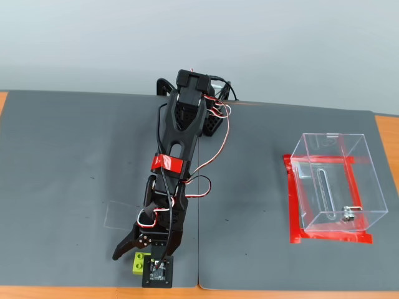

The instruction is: Pick the green lego block and place it into the transparent box

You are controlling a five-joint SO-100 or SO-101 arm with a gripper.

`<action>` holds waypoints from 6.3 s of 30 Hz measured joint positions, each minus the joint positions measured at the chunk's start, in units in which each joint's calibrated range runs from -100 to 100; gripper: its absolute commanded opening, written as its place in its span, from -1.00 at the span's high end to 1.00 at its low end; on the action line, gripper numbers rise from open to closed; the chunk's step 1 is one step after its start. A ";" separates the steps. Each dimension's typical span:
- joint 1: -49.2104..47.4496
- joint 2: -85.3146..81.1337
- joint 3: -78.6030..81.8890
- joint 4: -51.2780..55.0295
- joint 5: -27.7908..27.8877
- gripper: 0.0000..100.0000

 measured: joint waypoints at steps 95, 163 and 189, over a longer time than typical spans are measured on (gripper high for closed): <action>-61.24 -49.02 22.09 2.34 0.05 0.83; -36.99 -86.58 57.12 -4.77 -0.15 0.96; -13.12 -123.19 93.13 -4.77 -4.54 0.96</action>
